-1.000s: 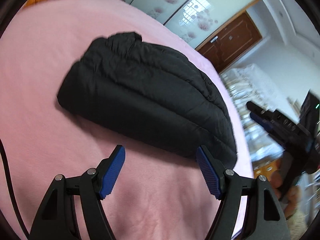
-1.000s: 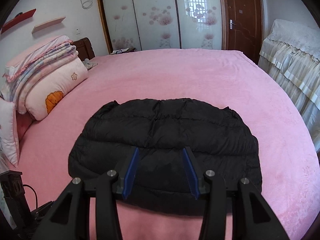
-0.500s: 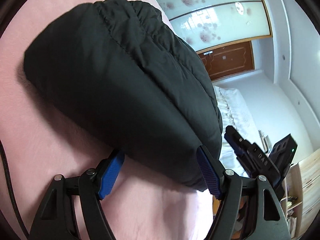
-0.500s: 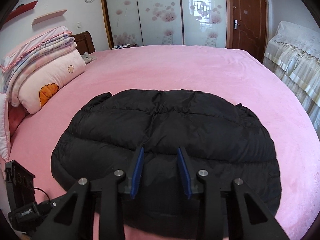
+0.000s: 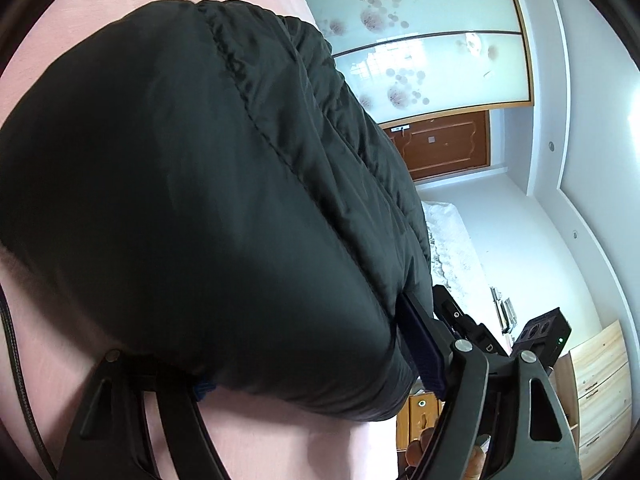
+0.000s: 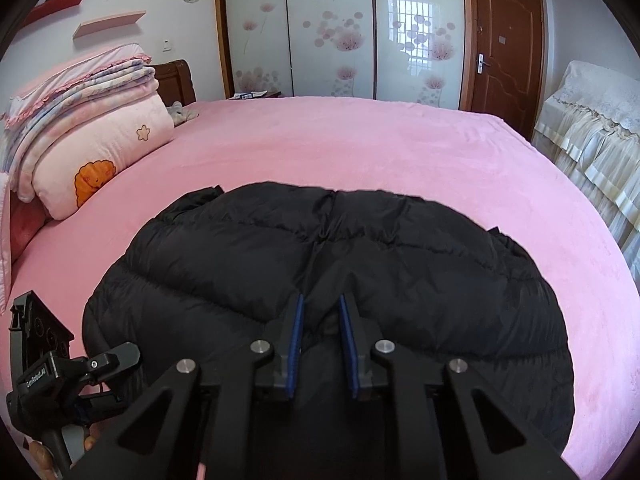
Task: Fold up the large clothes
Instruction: 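Grasp the folded bundle with both tools and lift it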
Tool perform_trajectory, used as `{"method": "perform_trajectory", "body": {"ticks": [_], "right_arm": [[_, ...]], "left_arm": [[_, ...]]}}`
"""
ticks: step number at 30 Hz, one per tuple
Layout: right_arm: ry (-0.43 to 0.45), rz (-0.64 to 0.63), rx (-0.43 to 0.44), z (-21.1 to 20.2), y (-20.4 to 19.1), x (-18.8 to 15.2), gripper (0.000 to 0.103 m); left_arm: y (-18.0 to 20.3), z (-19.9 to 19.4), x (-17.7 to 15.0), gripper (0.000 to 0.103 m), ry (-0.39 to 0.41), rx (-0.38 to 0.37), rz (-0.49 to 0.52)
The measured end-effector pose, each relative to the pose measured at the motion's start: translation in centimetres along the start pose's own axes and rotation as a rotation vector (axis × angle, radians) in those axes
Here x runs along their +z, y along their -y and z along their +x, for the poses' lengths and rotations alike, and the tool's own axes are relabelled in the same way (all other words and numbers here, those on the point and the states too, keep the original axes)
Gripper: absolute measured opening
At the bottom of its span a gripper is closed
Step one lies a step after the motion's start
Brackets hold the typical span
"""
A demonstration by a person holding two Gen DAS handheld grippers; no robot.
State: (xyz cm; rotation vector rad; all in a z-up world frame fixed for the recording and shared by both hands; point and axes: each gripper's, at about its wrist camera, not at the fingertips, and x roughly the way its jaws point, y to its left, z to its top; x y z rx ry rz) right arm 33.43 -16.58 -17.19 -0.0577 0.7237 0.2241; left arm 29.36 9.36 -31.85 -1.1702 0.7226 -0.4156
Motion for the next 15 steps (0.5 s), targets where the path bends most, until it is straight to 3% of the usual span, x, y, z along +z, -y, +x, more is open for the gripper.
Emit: {"method": "perform_trajectory", "body": {"ticks": [9, 15], "right_arm": [[0.03, 0.005, -0.032, 1.9, -0.3, 1.3, 0.018], [-0.013, 0.025, -0.052, 4.7, -0.3, -0.2, 0.018]], "left_arm": [[-1.0, 2.4, 1.3, 0.077, 0.033, -0.034, -0.038], [-0.8, 3.5, 1.6, 0.078, 0.057, -0.013, -0.043]]}}
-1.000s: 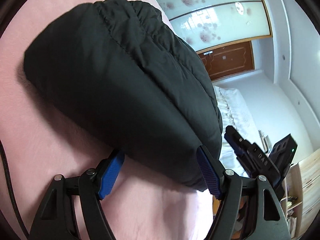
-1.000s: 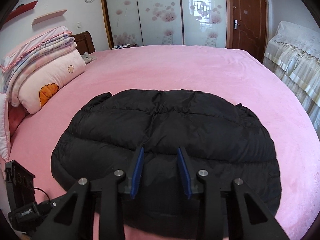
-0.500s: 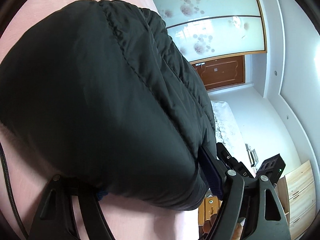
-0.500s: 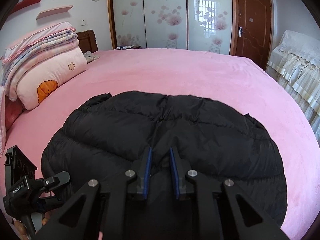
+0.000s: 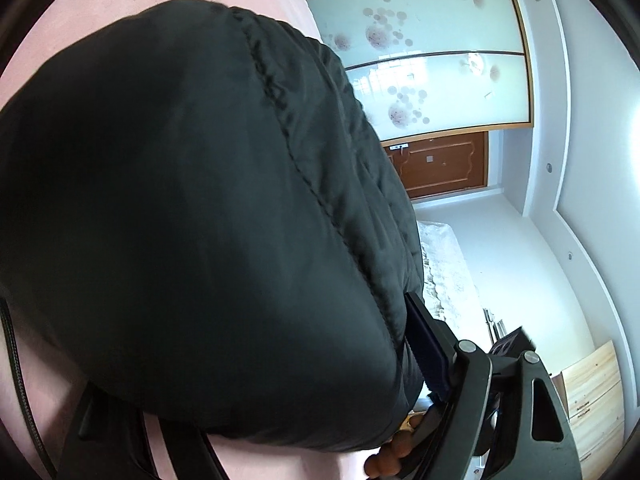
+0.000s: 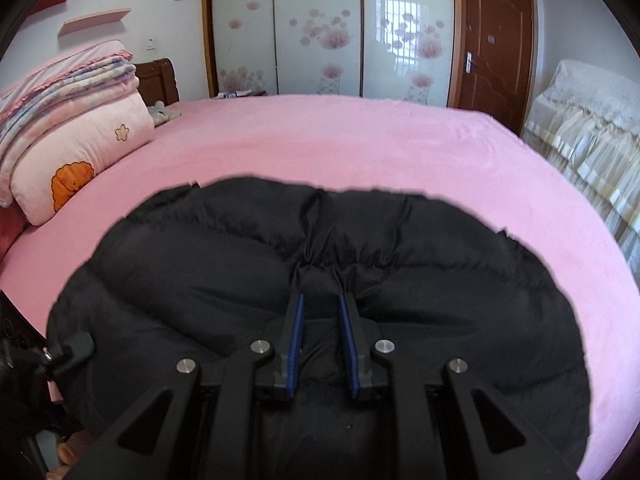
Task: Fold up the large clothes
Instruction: 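Grasp the folded bundle with both tools and lift it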
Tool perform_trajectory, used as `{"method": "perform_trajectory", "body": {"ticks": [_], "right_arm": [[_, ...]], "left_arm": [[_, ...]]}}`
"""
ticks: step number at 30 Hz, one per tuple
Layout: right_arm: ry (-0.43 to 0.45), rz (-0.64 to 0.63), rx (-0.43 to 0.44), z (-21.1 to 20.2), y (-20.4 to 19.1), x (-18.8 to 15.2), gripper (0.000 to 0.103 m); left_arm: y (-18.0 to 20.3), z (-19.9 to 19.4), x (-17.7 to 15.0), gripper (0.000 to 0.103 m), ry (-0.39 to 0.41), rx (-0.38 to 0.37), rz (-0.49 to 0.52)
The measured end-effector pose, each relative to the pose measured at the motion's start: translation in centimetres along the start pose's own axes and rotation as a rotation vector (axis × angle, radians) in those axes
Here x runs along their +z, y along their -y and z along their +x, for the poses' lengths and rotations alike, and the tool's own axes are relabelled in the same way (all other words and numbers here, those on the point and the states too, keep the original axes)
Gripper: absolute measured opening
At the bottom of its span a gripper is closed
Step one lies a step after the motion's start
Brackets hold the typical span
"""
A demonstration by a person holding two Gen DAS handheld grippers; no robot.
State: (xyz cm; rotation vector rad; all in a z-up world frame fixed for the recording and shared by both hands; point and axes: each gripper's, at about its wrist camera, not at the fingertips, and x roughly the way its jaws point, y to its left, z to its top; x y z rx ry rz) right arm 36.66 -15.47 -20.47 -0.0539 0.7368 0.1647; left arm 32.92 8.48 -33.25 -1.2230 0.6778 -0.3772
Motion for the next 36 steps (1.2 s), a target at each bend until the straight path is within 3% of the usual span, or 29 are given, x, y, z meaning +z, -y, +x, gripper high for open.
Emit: {"method": "perform_trajectory", "body": {"ticks": [5, 8, 10, 15, 21, 26, 32, 36], "right_arm": [[-0.023, 0.013, 0.007, 1.4, -0.1, -1.1, 0.018], [-0.048, 0.032, 0.02, 2.4, 0.2, -1.5, 0.018], [-0.06, 0.042, 0.028, 2.9, 0.4, -1.7, 0.018], [-0.089, 0.053, 0.049, 3.9, 0.6, -2.1, 0.018], [-0.113, 0.102, 0.096, 4.6, 1.8, -2.5, 0.016], [-0.135, 0.136, 0.148, 4.8, 3.0, -2.8, 0.014], [-0.202, 0.167, 0.232, 2.7, 5.0, -2.3, 0.013], [-0.151, 0.132, 0.21, -1.8, 6.7, -1.9, 0.013]], "left_arm": [[1.2, 1.7, -0.2, 0.077, 0.009, 0.071, 0.045], [2.8, 2.5, -0.7, 0.06, 0.024, 0.142, 0.15], [4.4, 3.0, -1.3, 0.043, 0.037, 0.192, 0.241], [9.9, 4.0, -4.2, 0.027, 0.076, 0.285, 0.519], [16.8, 6.7, -10.5, 0.024, 0.094, 0.369, 0.901], [19.4, 9.5, -14.3, 0.024, 0.087, 0.45, 1.113], [22.3, 12.2, -16.3, 0.024, 0.082, 0.522, 1.221], [22.9, 12.8, -17.5, 0.024, 0.069, 0.564, 1.254]]}}
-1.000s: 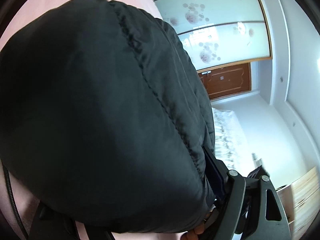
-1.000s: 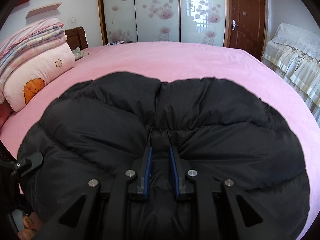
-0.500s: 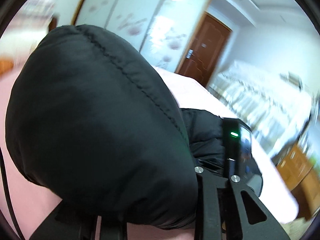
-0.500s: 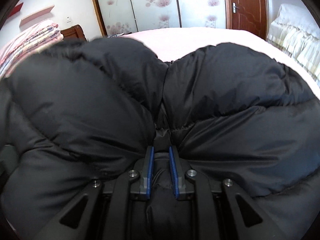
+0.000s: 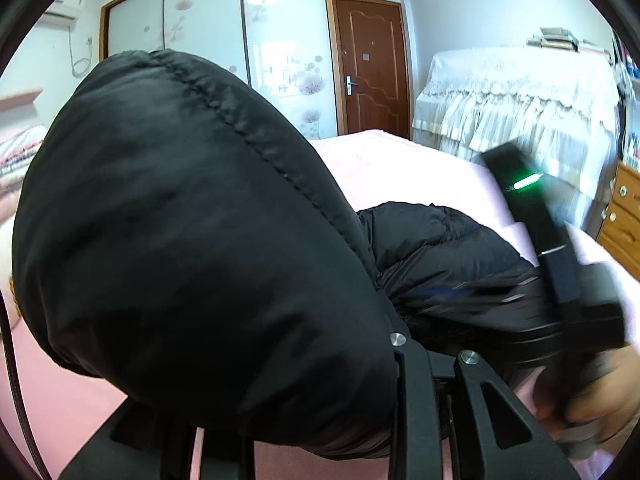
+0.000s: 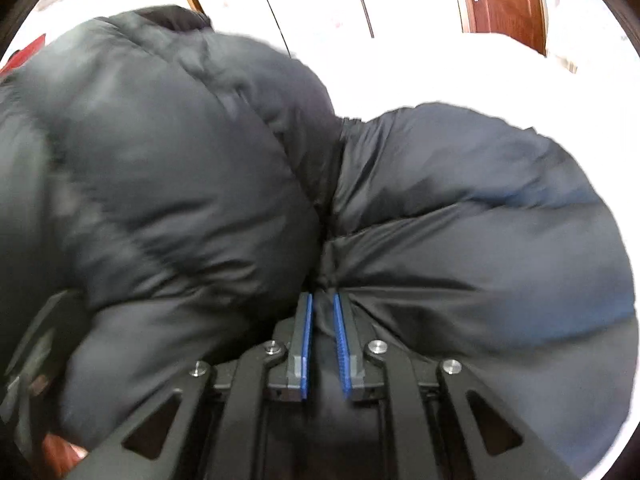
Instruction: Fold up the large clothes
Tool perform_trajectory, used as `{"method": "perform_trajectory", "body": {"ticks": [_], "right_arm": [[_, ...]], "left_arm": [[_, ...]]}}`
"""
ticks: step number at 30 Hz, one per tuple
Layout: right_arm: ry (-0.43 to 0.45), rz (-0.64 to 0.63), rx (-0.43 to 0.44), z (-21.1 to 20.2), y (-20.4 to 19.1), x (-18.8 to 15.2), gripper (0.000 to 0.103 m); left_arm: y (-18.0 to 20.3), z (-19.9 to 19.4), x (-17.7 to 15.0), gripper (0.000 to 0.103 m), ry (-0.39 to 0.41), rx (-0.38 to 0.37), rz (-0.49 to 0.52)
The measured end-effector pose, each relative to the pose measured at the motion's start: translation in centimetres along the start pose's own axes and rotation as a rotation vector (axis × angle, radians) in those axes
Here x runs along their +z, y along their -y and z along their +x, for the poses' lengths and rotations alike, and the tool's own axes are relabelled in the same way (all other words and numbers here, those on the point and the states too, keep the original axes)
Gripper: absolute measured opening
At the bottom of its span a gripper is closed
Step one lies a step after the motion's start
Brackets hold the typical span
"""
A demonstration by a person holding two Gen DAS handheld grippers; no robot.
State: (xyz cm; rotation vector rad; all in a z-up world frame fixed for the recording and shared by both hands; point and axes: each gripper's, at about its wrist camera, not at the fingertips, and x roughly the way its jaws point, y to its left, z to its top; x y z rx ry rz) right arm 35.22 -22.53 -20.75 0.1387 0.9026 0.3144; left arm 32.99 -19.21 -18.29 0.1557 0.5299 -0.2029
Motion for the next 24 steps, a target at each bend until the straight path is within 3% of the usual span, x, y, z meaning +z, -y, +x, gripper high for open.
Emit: {"method": "perform_trajectory", "body": {"ticks": [3, 6, 11, 18, 24], "right_arm": [[0.064, -0.017, -0.04, -3.7, 1.2, -0.6, 0.013], [0.104, 0.019, -0.077, -6.5, 3.7, -1.7, 0.013], [0.092, 0.106, -0.123, -7.7, 8.4, -3.1, 0.013], [0.04, 0.209, -0.035, -5.0, 9.7, -4.0, 0.013], [0.009, 0.191, 0.046, -4.2, 9.6, -4.1, 0.013]], "left_arm": [[-1.1, -0.5, -0.4, 0.024, -0.025, 0.034, 0.037], [0.7, 0.1, 0.1, 0.024, -0.051, 0.075, 0.095], [3.4, 1.3, 0.6, 0.024, -0.087, 0.147, 0.22], [9.2, 4.1, 1.5, 0.024, -0.125, 0.255, 0.498], [14.7, 7.1, -0.5, 0.024, -0.169, 0.325, 0.801]]}}
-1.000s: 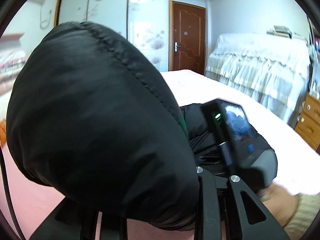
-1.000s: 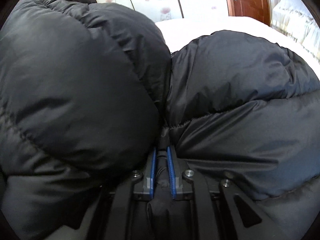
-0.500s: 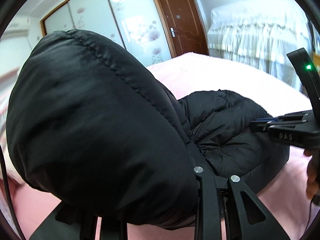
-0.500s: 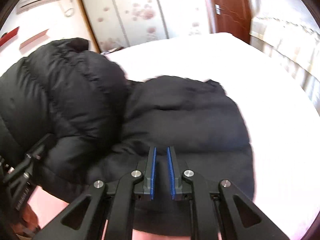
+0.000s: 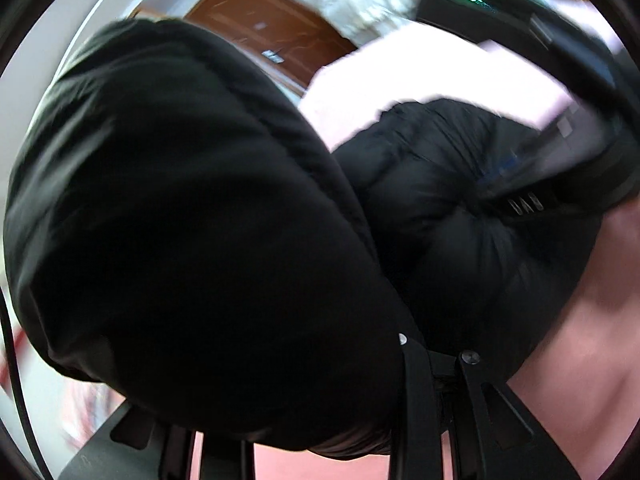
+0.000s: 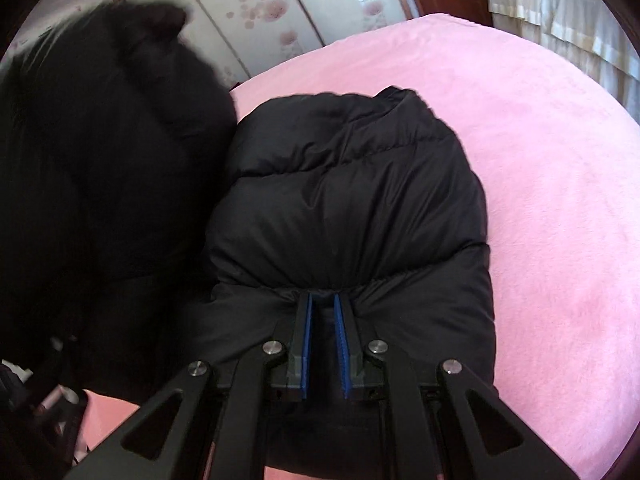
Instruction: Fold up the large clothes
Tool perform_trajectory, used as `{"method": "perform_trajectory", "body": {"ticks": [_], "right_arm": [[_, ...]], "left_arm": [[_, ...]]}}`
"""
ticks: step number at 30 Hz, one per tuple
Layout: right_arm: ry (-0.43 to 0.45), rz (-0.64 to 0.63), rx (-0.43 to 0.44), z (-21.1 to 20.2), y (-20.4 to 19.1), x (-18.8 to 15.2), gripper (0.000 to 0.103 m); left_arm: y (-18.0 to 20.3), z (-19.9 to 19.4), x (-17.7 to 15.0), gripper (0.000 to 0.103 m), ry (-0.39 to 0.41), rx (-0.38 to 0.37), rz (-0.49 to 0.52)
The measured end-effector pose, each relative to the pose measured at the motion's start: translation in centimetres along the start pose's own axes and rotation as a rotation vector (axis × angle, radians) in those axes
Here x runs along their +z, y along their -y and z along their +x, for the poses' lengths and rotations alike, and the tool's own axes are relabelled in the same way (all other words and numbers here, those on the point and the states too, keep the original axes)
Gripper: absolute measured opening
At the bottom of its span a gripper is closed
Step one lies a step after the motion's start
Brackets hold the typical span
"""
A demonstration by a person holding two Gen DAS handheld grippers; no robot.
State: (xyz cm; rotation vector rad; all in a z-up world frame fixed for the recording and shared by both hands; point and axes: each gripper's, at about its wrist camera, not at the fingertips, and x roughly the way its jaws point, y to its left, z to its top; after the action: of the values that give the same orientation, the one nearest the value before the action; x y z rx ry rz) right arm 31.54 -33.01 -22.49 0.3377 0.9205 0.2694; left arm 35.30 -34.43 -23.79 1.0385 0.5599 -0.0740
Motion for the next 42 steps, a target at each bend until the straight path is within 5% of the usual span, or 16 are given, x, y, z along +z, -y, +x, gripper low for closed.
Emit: {"method": "perform_trajectory", "body": {"ticks": [7, 11, 15, 18, 23, 26, 37, 40, 42], "right_arm": [[0.001, -0.034, 0.034, -2.2, 1.1, 1.2, 0.013], [0.044, -0.014, 0.023, -5.7, 2.7, 2.4, 0.032], [0.059, 0.01, 0.03, -8.3, 2.9, 3.6, 0.04], [0.088, -0.025, 0.032, -10.4, 1.1, 4.9, 0.046], [0.136, -0.137, 0.041, -12.5, -4.1, 7.1, 0.072], [0.152, -0.201, 0.033, -12.7, -7.5, 8.4, 0.077], [0.05, -0.379, -0.17, -6.8, -11.2, 11.2, 0.074], [0.032, -0.346, -0.163, -6.4, -8.3, 10.7, 0.029], [0.002, -0.278, -0.142, -5.9, -6.0, 10.8, 0.028]], "left_arm": [[4.2, 1.5, 1.1, 0.025, -0.023, 0.054, 0.221], [5.8, 2.0, 1.2, 0.027, -0.043, 0.072, 0.302], [7.9, 2.9, 0.7, 0.032, -0.061, 0.108, 0.43], [9.3, 3.8, 0.7, 0.035, -0.068, 0.12, 0.502], [10.1, 5.0, 1.5, 0.037, -0.086, 0.109, 0.549], [10.0, 5.2, 1.2, 0.039, -0.092, 0.109, 0.568], [10.9, 0.8, -1.7, 0.043, -0.07, 0.103, 0.582], [9.0, 0.2, -3.1, 0.044, -0.028, 0.05, 0.544], [7.9, -0.7, -3.6, 0.045, 0.0, 0.002, 0.505]]}}
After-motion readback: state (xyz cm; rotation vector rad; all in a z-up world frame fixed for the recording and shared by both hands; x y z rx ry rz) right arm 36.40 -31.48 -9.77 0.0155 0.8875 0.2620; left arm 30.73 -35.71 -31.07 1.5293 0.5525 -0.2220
